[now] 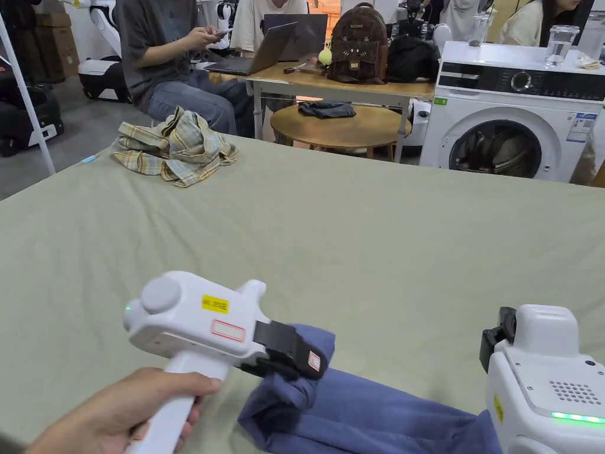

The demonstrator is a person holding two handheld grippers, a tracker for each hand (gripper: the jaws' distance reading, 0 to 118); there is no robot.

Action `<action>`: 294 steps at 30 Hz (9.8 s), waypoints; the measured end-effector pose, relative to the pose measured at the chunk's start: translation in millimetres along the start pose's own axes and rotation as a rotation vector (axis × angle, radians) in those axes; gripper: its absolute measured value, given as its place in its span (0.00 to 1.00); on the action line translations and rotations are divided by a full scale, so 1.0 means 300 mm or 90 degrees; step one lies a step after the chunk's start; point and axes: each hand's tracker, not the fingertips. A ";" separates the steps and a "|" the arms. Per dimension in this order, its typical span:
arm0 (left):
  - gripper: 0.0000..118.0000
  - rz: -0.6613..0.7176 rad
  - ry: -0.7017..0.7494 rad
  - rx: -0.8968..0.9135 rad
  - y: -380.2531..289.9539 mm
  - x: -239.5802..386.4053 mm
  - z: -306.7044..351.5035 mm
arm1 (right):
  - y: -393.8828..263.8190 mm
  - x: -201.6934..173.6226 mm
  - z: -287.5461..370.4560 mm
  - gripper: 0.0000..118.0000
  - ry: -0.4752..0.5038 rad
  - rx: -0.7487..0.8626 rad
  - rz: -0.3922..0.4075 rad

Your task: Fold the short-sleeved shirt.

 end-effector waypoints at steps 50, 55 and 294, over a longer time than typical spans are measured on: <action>0.01 -0.004 -0.008 -0.025 -0.108 -0.046 -0.372 | -0.065 0.087 0.048 0.00 -0.011 -0.027 -0.016; 0.02 0.005 -0.041 0.031 -0.073 -0.040 -0.209 | -0.058 0.088 0.059 0.00 -0.011 -0.020 -0.020; 0.48 0.189 0.556 0.085 0.081 -0.805 1.057 | 0.101 -0.693 -0.086 0.00 0.306 -0.077 0.054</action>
